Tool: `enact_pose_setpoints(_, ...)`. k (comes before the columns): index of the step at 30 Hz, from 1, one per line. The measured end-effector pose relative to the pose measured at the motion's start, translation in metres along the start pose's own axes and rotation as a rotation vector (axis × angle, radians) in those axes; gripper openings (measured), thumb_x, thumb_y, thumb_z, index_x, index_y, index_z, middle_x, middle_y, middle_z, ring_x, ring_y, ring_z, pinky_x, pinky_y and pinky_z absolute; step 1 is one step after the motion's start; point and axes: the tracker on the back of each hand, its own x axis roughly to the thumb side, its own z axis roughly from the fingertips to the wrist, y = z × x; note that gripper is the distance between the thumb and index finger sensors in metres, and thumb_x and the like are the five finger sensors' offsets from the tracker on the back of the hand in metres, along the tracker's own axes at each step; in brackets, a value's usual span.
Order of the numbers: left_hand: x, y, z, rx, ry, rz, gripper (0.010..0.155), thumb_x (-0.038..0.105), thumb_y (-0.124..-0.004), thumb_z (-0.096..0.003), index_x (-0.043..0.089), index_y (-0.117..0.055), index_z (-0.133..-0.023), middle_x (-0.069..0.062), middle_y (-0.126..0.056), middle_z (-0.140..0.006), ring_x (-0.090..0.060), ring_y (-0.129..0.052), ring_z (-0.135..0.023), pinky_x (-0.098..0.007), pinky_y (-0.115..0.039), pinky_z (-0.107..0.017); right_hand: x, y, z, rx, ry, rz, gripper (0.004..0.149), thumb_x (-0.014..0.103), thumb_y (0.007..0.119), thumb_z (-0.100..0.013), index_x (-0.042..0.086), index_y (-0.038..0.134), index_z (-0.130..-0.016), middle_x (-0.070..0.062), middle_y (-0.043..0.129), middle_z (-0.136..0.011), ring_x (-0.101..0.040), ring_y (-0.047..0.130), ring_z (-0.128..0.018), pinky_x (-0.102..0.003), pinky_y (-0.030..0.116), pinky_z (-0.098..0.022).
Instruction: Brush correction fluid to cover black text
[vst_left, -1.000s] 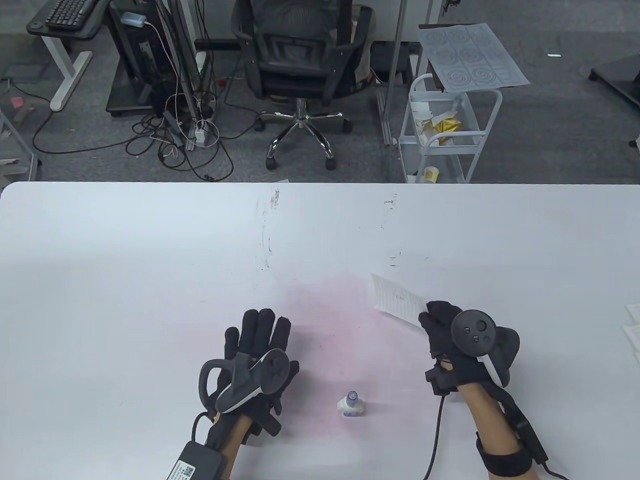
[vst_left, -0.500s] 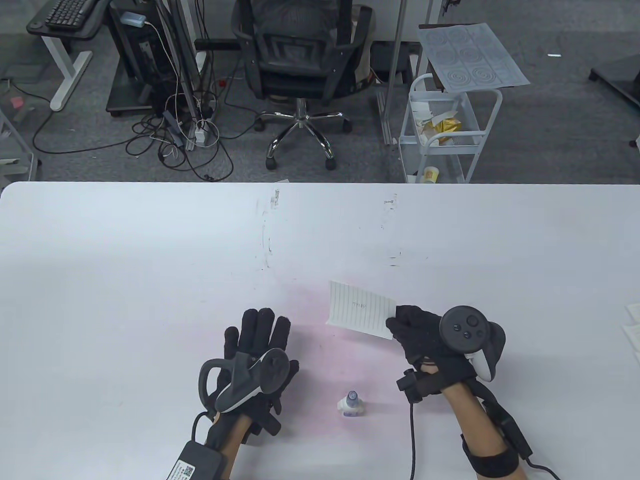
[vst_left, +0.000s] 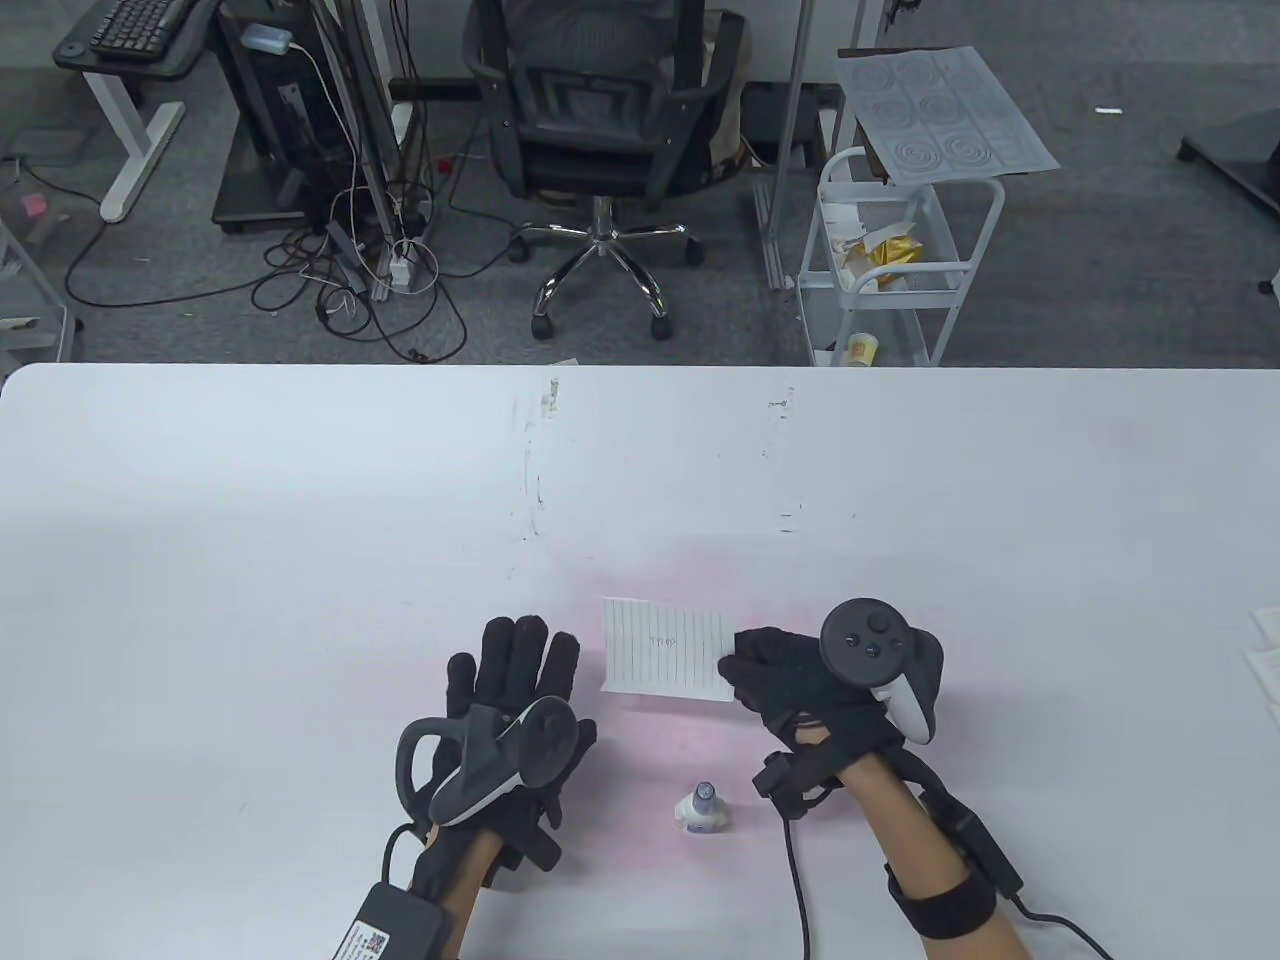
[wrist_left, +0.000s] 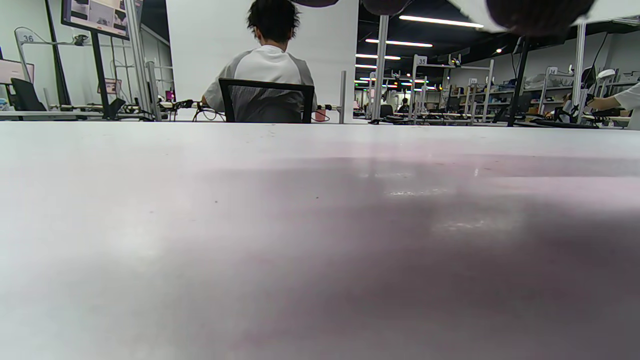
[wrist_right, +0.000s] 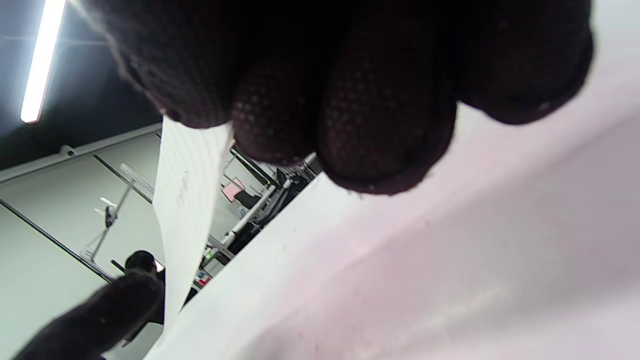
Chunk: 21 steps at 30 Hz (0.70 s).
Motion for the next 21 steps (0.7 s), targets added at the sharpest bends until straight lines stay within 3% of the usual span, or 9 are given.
enact_pose_setpoints(9, 0.001, -0.001, 0.0, -0.004, -0.003, -0.006, 0.08, 0.066, -0.061, -0.0406, 0.037, -0.031, -0.108, -0.002, -0.024, -0.118, -0.032, -0.027, -0.113, -0.06, -0.037, -0.079, -0.015, 0.022, -0.011, 0.088, 0.211, 0.22, 0.037, 0.04, 0.086, -0.037, 0.017, 0.089, -0.066, -0.004, 0.096, -0.051, -0.023, 0.104, -0.032, -0.048, 0.084, -0.035)
enact_pose_setpoints(14, 0.002, -0.001, 0.0, -0.008, -0.004, -0.01, 0.08, 0.066, -0.061, -0.0405, 0.037, -0.031, -0.108, -0.002, -0.024, -0.118, -0.032, -0.027, -0.113, -0.06, -0.037, -0.079, -0.008, 0.027, -0.01, 0.058, 0.194, 0.377, 0.038, 0.042, 0.086, -0.037, 0.018, 0.088, -0.067, -0.003, 0.095, -0.053, -0.024, 0.103, -0.034, -0.048, 0.083, -0.037)
enact_pose_setpoints(21, 0.001, -0.001, 0.0, -0.01, -0.002, -0.008, 0.08, 0.066, -0.061, -0.0406, 0.037, -0.031, -0.108, -0.002, -0.024, -0.118, -0.032, -0.027, -0.113, -0.06, -0.037, -0.079, 0.003, 0.027, -0.004, -0.004, 0.156, 0.561, 0.056, 0.053, 0.083, -0.037, 0.018, 0.08, -0.081, -0.006, 0.089, -0.07, -0.033, 0.099, -0.053, -0.053, 0.076, -0.047)
